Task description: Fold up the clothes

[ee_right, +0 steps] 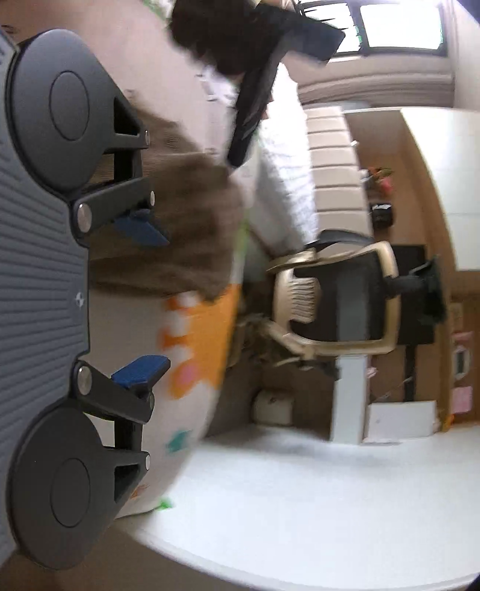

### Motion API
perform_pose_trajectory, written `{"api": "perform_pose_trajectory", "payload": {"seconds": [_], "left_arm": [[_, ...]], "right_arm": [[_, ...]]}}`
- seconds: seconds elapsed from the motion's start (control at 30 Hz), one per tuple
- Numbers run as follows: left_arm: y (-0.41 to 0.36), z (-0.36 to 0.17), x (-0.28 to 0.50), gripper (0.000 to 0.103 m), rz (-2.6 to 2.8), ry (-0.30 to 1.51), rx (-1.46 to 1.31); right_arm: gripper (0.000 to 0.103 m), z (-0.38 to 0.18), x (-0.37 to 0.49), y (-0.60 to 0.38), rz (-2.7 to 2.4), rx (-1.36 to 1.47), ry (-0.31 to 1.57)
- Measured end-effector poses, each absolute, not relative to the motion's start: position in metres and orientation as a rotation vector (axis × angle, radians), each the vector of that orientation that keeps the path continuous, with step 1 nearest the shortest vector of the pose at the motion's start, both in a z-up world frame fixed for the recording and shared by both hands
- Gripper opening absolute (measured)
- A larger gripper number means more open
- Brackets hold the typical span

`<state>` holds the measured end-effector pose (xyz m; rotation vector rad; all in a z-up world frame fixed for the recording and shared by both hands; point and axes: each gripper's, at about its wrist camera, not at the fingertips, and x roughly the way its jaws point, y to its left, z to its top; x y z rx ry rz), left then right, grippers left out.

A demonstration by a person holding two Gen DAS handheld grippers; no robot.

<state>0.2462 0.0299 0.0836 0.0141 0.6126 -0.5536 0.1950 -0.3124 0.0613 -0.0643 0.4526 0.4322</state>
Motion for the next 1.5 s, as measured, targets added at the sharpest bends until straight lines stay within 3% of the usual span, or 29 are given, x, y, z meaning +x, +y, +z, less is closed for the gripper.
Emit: {"api": "perform_pose_trajectory", "payload": {"seconds": [0.07,0.33,0.37,0.63,0.8,0.97,1.1,1.27,1.4,1.5], "left_arm": [[0.010,0.072,0.277,0.056,-0.543,0.690,0.056],[-0.029,0.049,0.294,0.060,-0.499,0.705,0.223],[-0.028,0.049,0.294,0.060,-0.502,0.705,0.224],[-0.030,0.047,0.292,0.063,-0.508,0.691,0.232],[-0.030,0.047,0.294,0.070,-0.512,0.689,0.224],[-0.027,0.056,0.284,0.094,-0.509,0.685,0.233],[-0.005,0.059,0.276,0.095,-0.452,0.680,0.176],[0.020,0.032,0.284,0.096,-0.466,0.831,-0.036],[0.024,0.017,0.290,0.099,-0.454,0.864,-0.085],[0.016,0.013,0.292,0.102,-0.448,0.854,-0.058]], "right_arm": [[0.076,0.064,0.223,-0.295,0.426,-0.104,0.427],[0.079,0.005,0.347,-0.237,0.370,-0.185,0.621],[0.084,-0.003,0.345,-0.231,0.344,-0.234,0.594],[0.084,0.015,0.284,-0.238,0.267,-0.326,0.518],[0.087,-0.017,0.252,-0.226,0.295,-0.443,0.551],[0.092,-0.019,0.251,-0.237,0.284,-0.370,0.552],[0.095,-0.019,0.255,-0.246,0.294,-0.307,0.572],[0.093,0.005,0.254,-0.254,0.357,-0.208,0.572],[0.090,0.045,0.272,-0.252,0.539,0.039,0.563],[0.088,0.042,0.302,-0.236,0.601,0.146,0.616]]}}
